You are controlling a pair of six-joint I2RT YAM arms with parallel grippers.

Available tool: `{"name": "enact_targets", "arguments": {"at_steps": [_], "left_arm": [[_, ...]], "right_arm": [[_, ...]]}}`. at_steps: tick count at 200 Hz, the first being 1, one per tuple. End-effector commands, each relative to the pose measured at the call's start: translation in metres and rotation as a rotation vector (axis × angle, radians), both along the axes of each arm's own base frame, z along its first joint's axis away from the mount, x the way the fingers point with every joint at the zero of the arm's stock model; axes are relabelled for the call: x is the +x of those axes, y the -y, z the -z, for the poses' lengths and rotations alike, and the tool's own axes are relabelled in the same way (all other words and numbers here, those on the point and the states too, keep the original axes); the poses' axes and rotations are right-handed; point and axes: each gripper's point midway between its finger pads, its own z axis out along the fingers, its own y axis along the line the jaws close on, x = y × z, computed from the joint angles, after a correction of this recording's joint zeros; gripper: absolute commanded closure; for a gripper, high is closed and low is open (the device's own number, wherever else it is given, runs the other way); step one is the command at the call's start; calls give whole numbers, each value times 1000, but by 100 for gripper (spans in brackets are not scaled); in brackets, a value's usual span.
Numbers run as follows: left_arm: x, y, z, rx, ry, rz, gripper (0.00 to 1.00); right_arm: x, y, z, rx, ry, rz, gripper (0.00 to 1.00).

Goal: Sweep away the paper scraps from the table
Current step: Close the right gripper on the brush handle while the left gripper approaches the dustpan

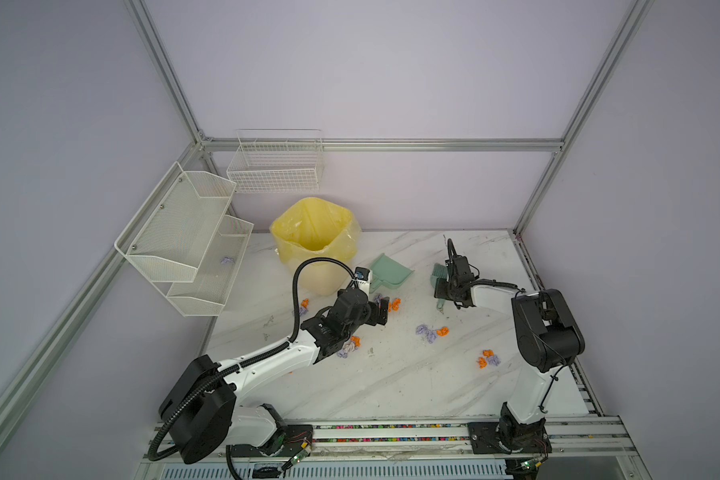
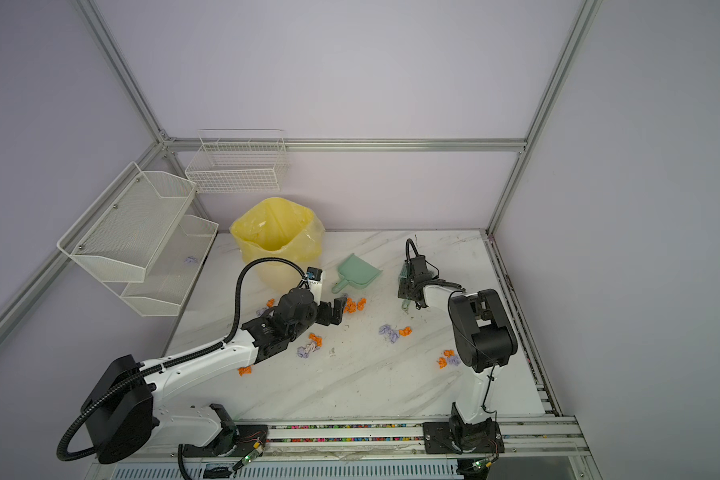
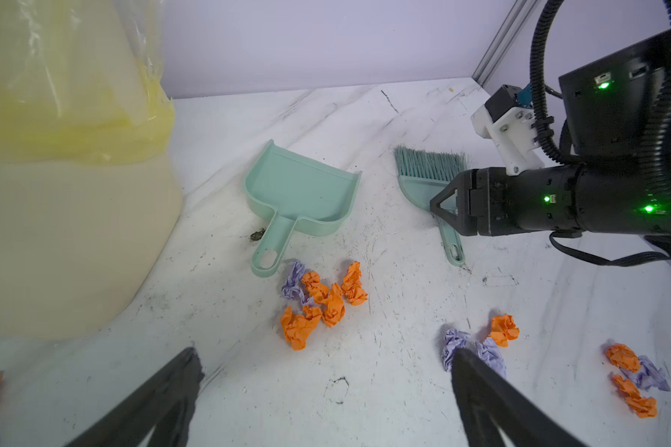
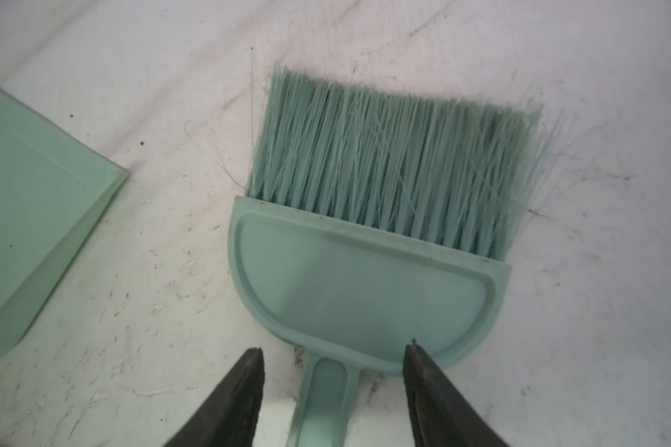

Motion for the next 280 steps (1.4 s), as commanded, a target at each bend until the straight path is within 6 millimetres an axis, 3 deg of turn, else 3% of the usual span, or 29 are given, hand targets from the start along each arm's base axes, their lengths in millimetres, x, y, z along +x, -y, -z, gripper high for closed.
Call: {"name": "enact_targets", "arguments": {"at_steps": [1, 26, 65, 100, 105, 134, 169, 193, 249, 280], "left_arm": [[10, 12, -39, -71, 58, 1, 0], [12, 13, -37, -62, 58, 1, 0], [16, 16, -32, -41, 52, -2, 0], [17, 18, -34, -28, 49, 5, 0], [20, 20, -21, -3, 26, 7, 0], [21, 20, -21, 7, 29, 8, 0], [23, 21, -23, 8, 33, 8, 0], [25, 21, -24, 4, 26, 9, 0], [31, 22, -17, -10, -35, 5, 0], [39, 26, -13, -60, -102, 12, 0]], "right_arm": [[-8, 3, -17, -1, 4, 28, 38], [-15, 3, -15, 0, -28, 45, 40], [-35, -11, 19, 28, -108, 58, 44], [-44, -14, 32, 10, -140, 109, 44], [-45, -14, 35, 8, -147, 117, 45], [-51, -12, 48, -14, -190, 150, 47], [-57, -16, 60, 8, -213, 151, 55], [-59, -19, 70, 14, -237, 141, 67], [-56, -30, 70, 47, -244, 91, 88], [-42, -36, 35, 71, -155, 50, 92]]}}
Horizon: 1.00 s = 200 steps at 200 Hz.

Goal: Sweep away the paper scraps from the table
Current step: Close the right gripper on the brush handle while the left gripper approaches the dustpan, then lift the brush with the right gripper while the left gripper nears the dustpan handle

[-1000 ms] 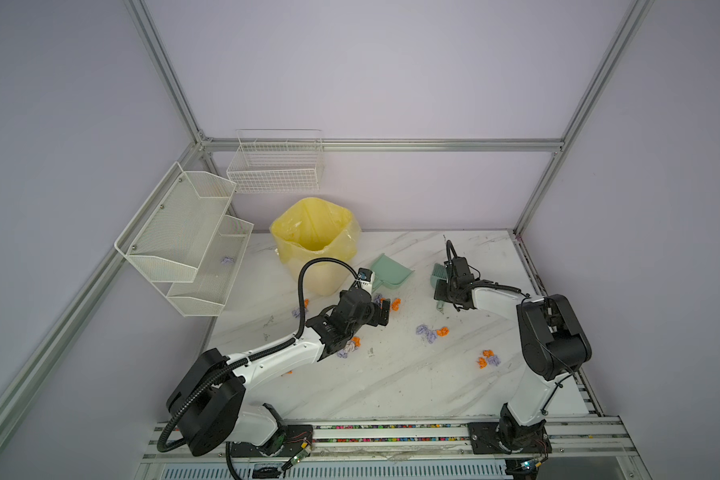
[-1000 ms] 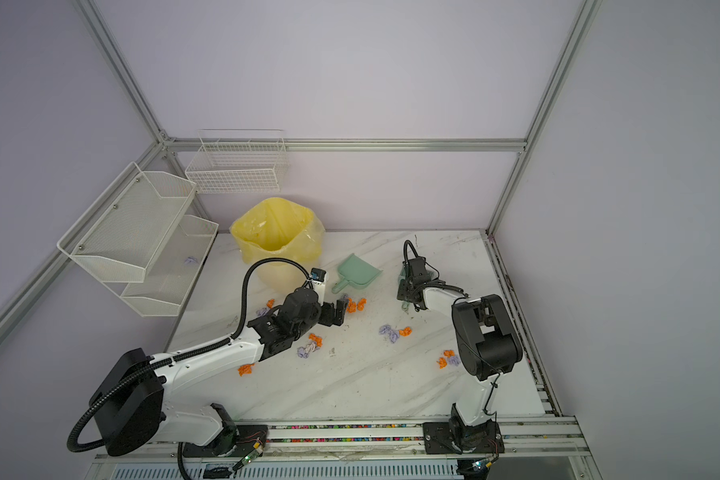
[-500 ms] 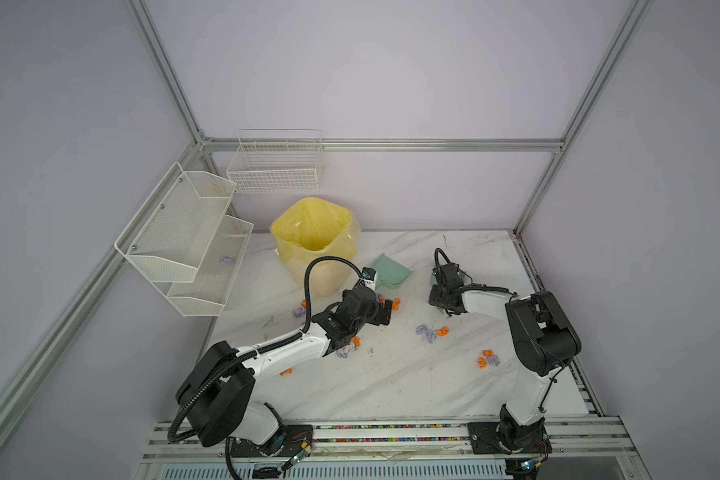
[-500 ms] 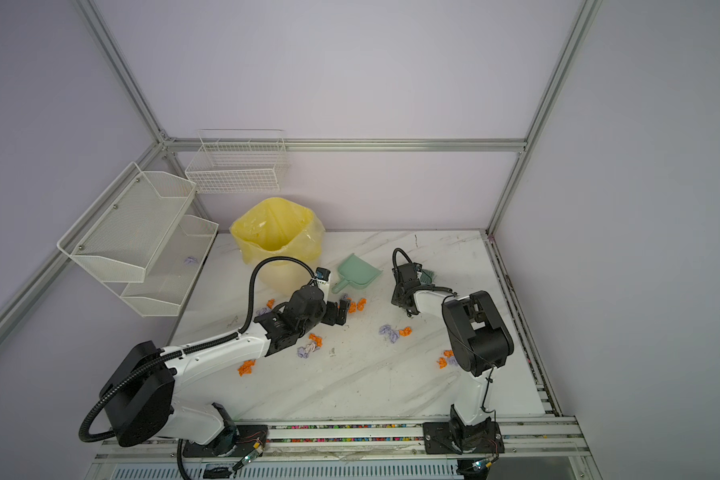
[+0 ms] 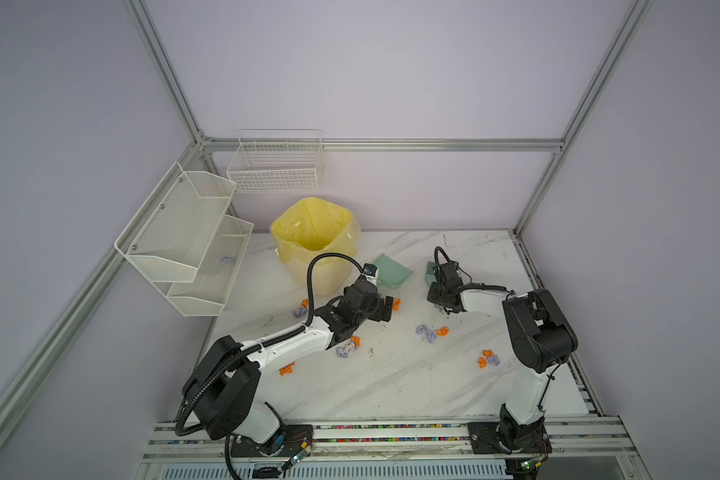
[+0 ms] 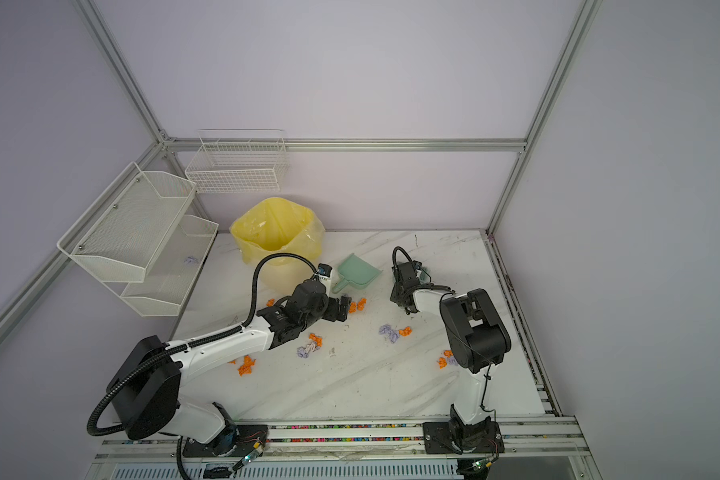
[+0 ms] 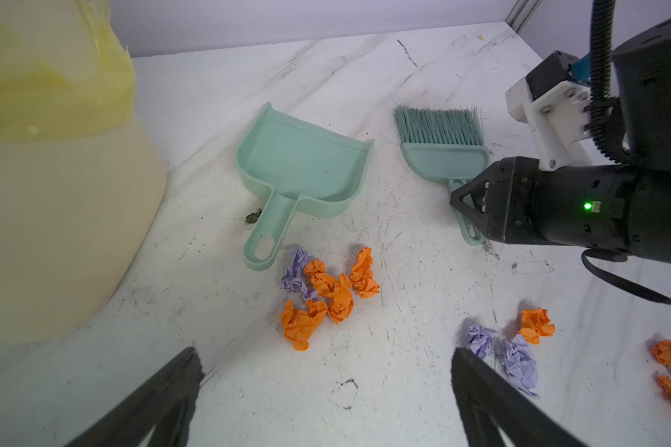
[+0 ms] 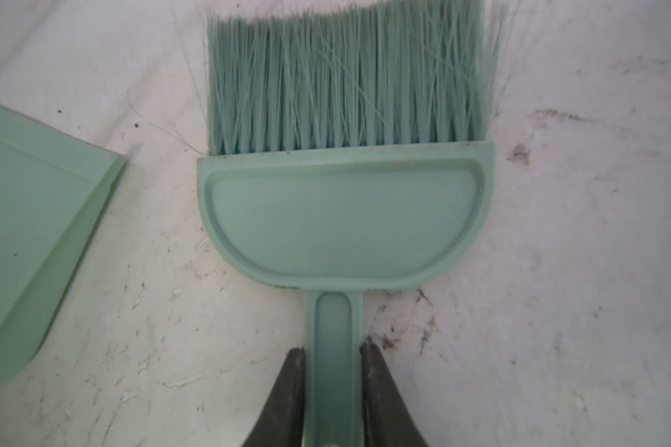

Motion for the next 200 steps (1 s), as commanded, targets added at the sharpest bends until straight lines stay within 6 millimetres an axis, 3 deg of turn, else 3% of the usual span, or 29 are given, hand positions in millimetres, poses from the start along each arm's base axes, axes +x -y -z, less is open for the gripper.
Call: {"name": "enact_targets", "arguments": {"at_steps": [1, 48, 127, 168, 200], "left_arm": [[19, 17, -42, -126, 11, 5, 0], [39, 40, -52, -262, -100, 73, 0], [59, 97, -76, -557, -218, 256, 0], [74, 120, -81, -690, -245, 285, 4], [82, 136, -87, -785, -264, 318, 8]], "right_arm": [[-26, -9, 15, 16, -112, -76, 92], [-8, -10, -59, 26, 51, -91, 92], [-9, -23, -134, 91, 242, -201, 92], [-20, -28, -153, 140, 307, -246, 92], [-31, -29, -158, 153, 327, -272, 92]]}}
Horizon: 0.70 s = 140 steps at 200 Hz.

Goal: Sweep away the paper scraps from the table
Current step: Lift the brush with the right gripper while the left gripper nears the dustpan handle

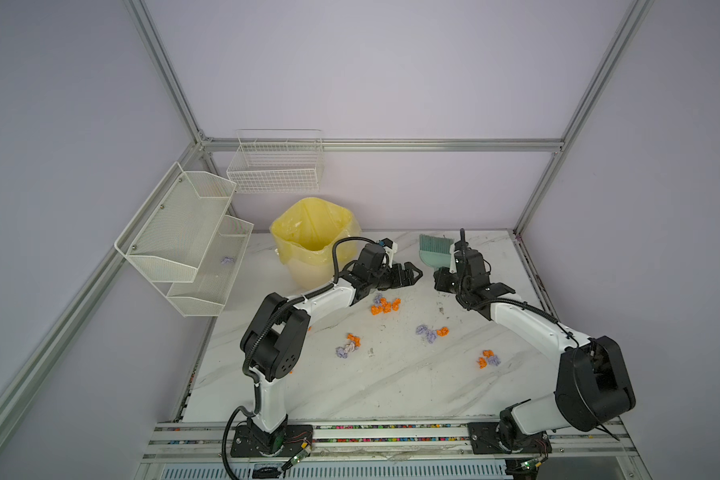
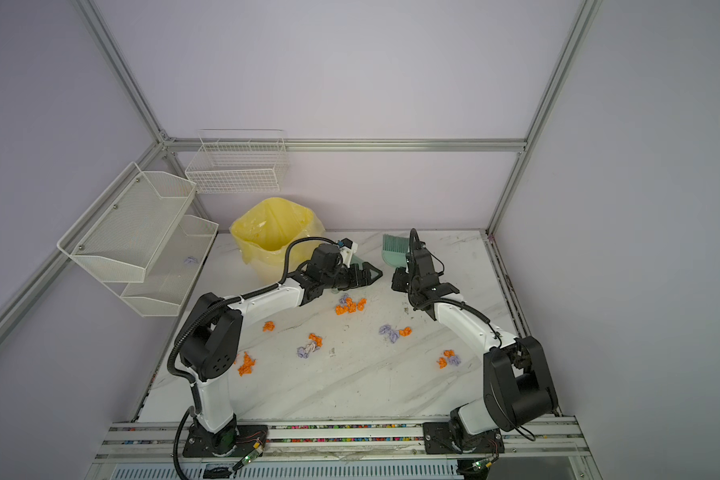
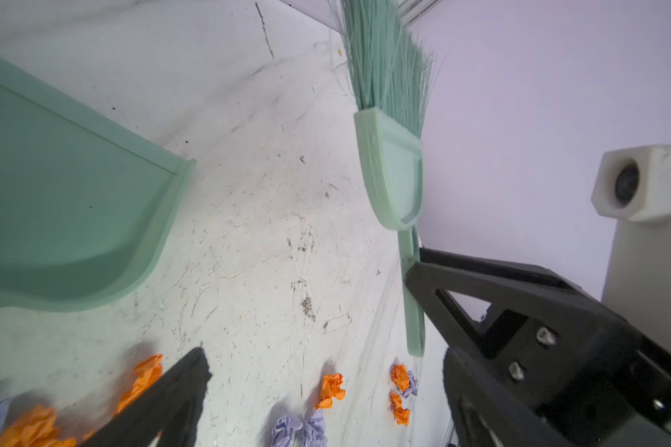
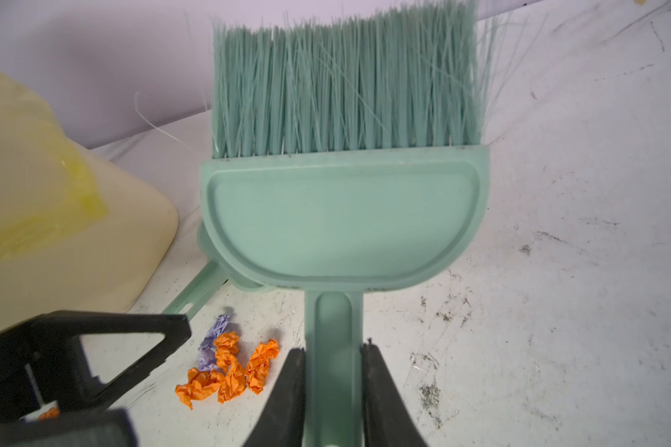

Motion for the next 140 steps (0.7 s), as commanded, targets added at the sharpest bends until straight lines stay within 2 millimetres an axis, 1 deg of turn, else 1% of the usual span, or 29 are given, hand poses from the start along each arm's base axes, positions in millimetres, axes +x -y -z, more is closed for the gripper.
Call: {"name": "enact_targets", "arguments": {"at_steps": [1, 33, 51, 53, 55, 93, 107, 120, 132, 140], "left_arm": [[14, 23, -74, -209, 93, 42, 9], [17, 33, -80, -318, 87, 62, 15], [19, 38, -78, -336, 82, 66, 19], [19, 38, -77, -337, 81, 66, 19], [19, 39, -77, -339, 80, 67, 20], [18, 51, -77, -376, 76, 91, 34], [17, 56, -76, -378, 76, 102, 37], [17, 59, -75, -378, 74, 104, 43], [18, 59, -75, -383, 77, 100, 45], [19, 60, -76, -389, 79, 98, 49]], "right_arm": [[-5, -5, -10, 15, 46, -44, 92], [-13, -5, -12, 18, 52, -59, 92], [-15, -5, -8, 10, 46, -69, 92], [-16, -5, -16, 17, 65, -70, 92], [-17, -5, -18, 19, 70, -71, 92], [-20, -5, -22, 18, 86, -87, 92], [-20, -6, -22, 19, 90, -95, 92], [-20, -9, -24, 23, 96, -107, 92], [-20, -10, -24, 25, 98, -116, 92], [-21, -10, -25, 24, 100, -117, 92]]}}
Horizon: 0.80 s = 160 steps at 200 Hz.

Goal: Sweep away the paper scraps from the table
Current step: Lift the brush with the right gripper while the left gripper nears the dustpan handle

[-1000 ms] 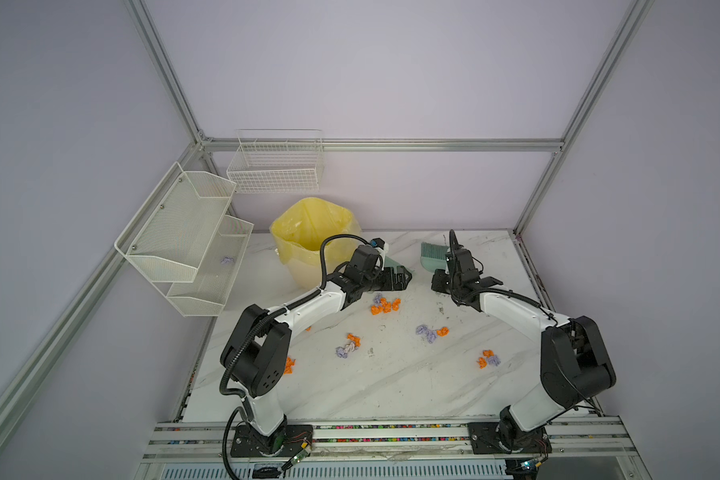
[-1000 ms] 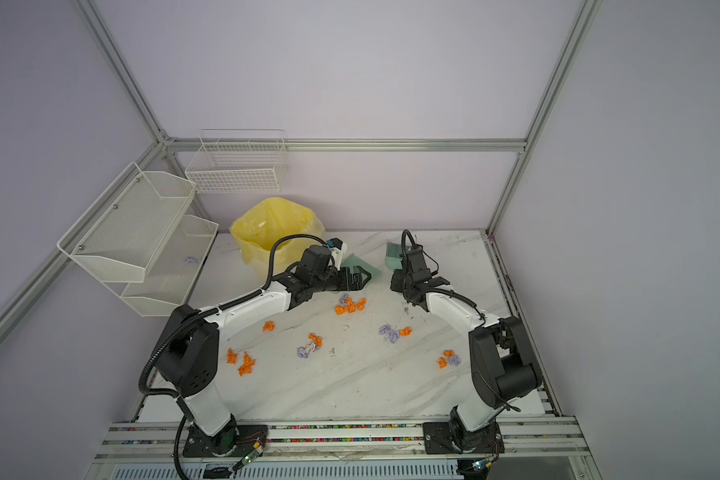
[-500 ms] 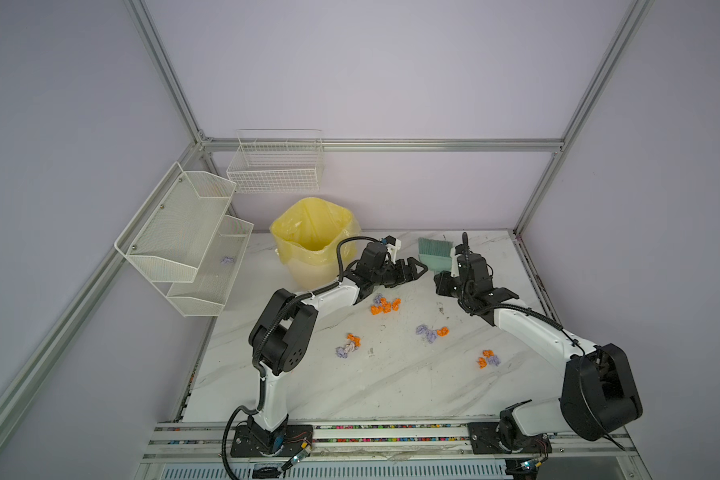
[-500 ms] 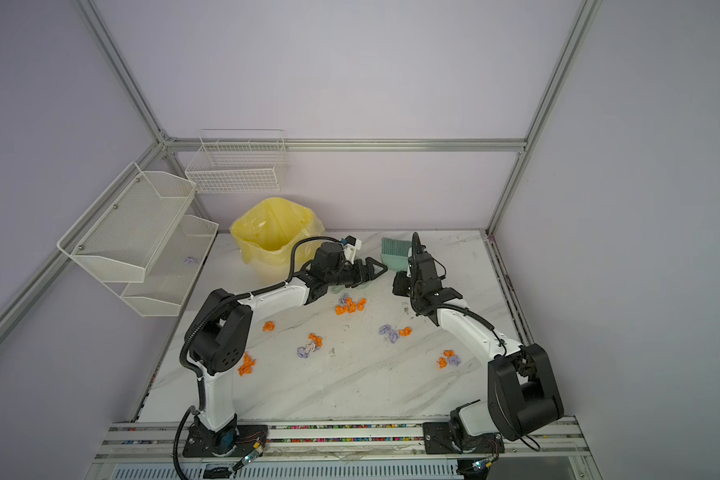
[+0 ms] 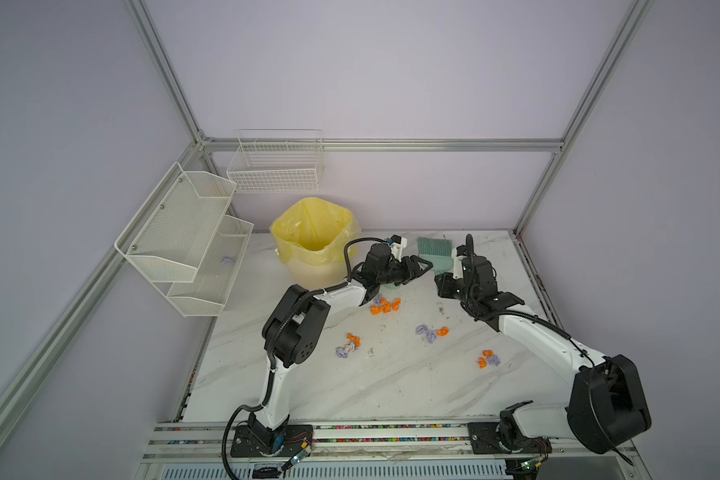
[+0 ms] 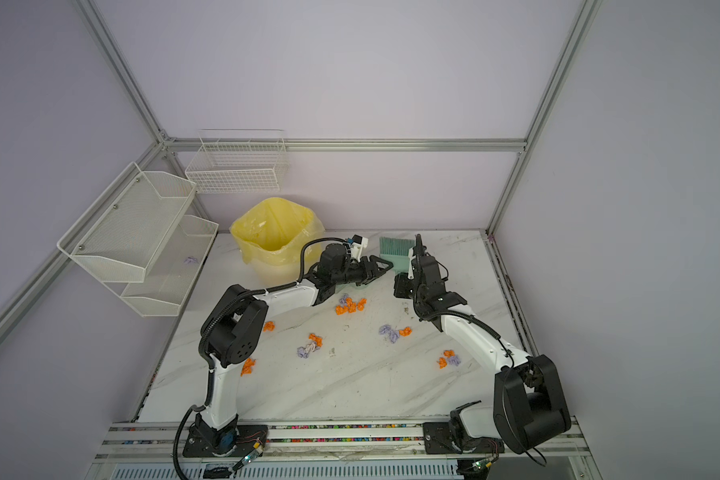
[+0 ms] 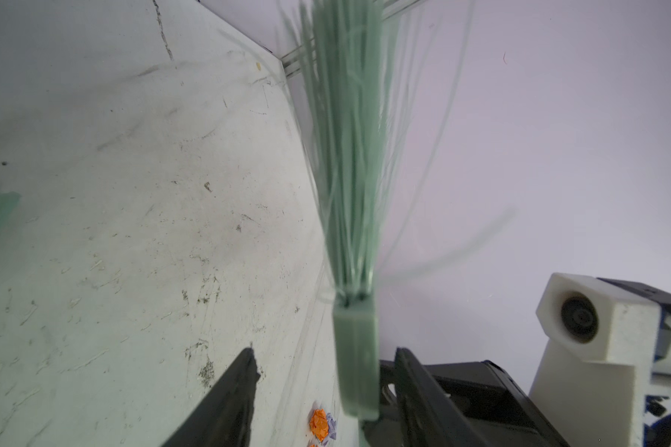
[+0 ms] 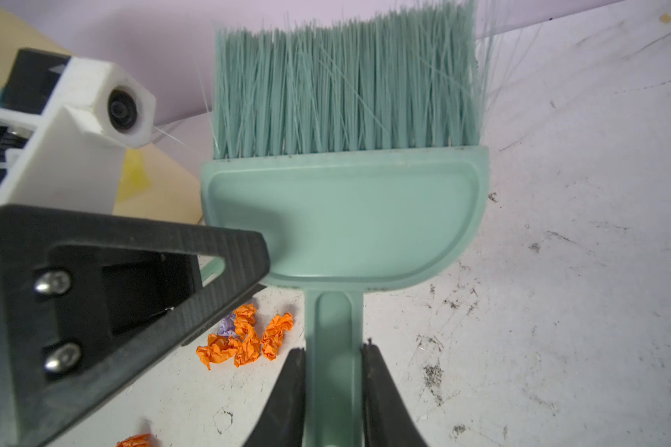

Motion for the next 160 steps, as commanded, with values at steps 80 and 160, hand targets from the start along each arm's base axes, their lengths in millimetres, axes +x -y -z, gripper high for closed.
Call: {"name": "enact_targets", "arguments": {"at_steps": [80, 160], "left_arm": [[15, 15, -67, -162, 116, -4, 100], [50, -25, -86, -255, 119, -97, 100]], "right_arm": [[-11, -10, -16, 32, 56, -83, 80], [-14, 8, -35, 395, 17, -91, 21]]}}
